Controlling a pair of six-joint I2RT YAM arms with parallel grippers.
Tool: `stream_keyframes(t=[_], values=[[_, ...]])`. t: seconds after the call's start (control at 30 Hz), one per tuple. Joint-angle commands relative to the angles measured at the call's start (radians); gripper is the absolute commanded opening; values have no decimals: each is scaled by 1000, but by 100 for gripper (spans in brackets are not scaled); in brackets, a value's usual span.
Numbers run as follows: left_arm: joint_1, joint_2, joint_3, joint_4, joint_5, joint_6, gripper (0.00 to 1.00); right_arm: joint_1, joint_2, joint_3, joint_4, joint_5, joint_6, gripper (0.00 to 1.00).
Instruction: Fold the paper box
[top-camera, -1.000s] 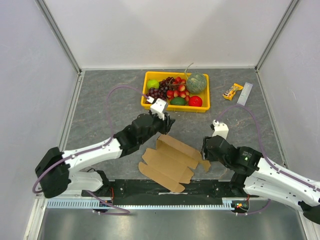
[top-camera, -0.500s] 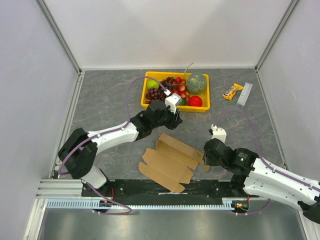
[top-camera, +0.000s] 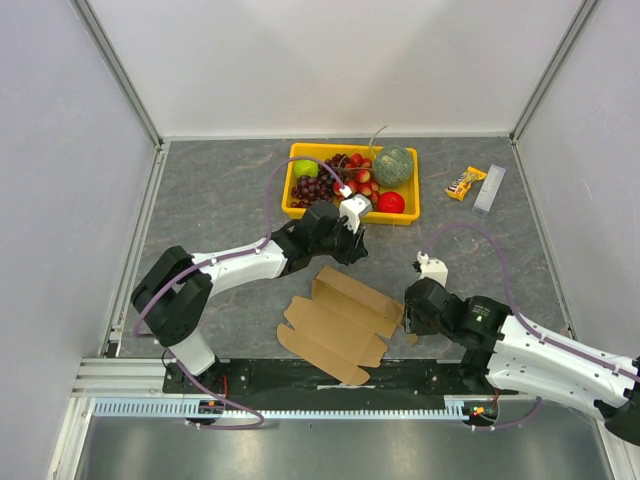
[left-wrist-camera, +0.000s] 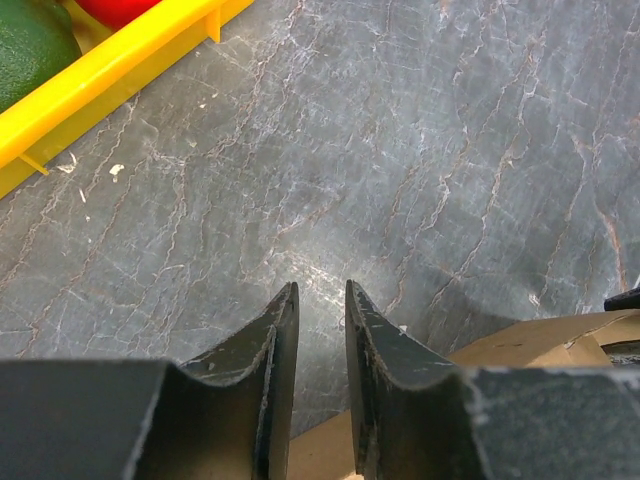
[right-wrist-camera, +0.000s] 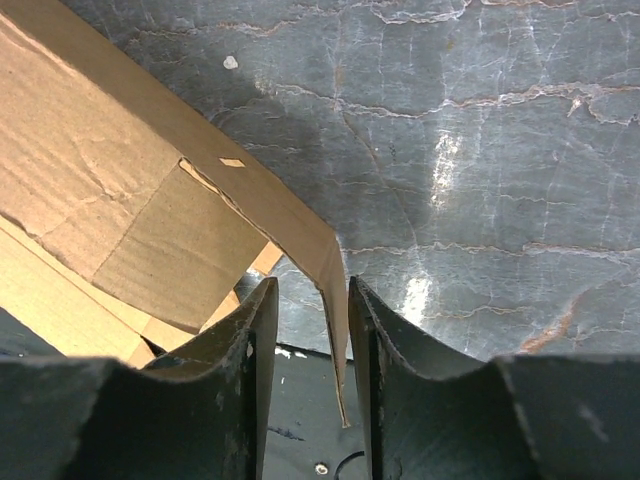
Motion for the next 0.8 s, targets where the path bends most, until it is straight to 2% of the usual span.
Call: stream_keyframes(t=[0.0,0.17,0.2,0.3,0.43,0.63,0.77], values=[[6,2,37,-1,35,41,31,4,-16,3,-18,-7,23,38],[6,1,36,-18,37,52,29,7,-4,6,-19,-9,26,15],[5,-1,33,-19,37,54,29,7,0,6,-21,-7,25,15],[6,-4,21,-19,45,55,26,9,10,6,0,17,20,4],[6,-15,-19,-10,40,55,21,10,24,13,75,86,-20,0],[31,-119,-110,21,-17,37,20,10,113,55,195,258,-144,0],[46,-194,-140,11,-53,37,20,10,182,84,290,316,-249,0]])
